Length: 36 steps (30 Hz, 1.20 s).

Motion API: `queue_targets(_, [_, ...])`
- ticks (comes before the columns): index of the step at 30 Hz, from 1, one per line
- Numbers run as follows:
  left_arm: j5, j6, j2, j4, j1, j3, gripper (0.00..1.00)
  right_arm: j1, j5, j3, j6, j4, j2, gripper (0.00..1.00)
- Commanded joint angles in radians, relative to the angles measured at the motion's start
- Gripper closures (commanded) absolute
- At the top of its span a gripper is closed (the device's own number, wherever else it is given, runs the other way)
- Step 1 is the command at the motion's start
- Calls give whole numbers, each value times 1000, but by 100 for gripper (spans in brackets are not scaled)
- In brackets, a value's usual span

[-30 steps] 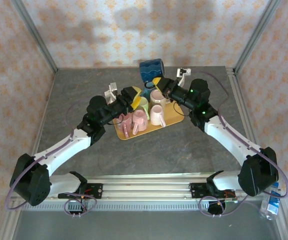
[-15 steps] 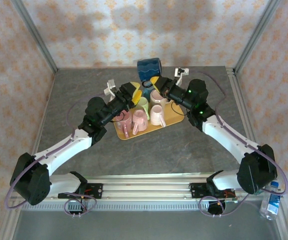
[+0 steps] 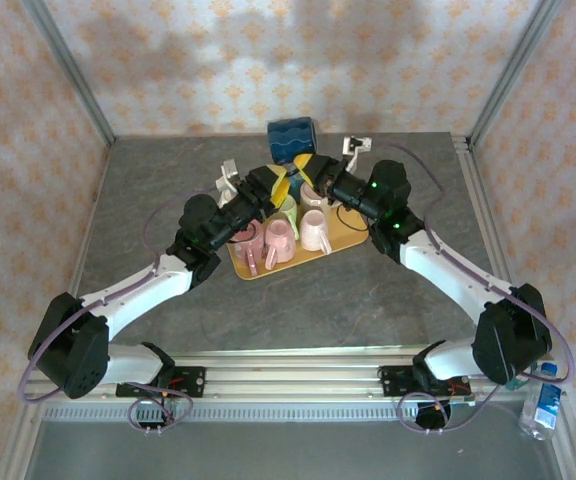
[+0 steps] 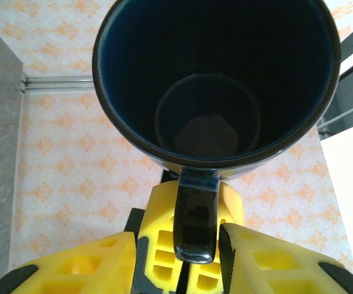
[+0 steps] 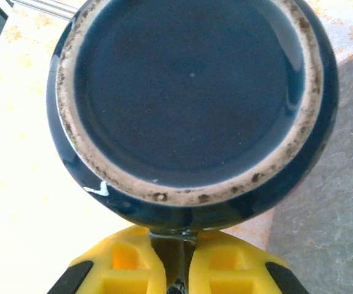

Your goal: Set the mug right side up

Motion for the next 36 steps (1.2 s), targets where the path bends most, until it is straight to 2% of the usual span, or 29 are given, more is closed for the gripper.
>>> queue_targets(1, [-42,-12,-3,81,-5,17,59,19,-13,48,16,169,-12,100])
queue_targets(15, [-116,26,-20,62,4,-7,64,40,-42,36,23,201,0,100])
queue_targets(24, [-104,71,-44,-13,12,13,72,42,-49,35,7,187,-4,100])
queue_targets(28, [-86,69,-34,-22,12,25,83,44,-40,29,-3,172,-4,100])
queue_targets(30, [-67,69,-28,-78,12,50,100,44,-30,28,-6,166,-1,100])
queue_targets(36, [-51,114,-21,-104,11,103,100,43,-5,30,-6,156,22,100])
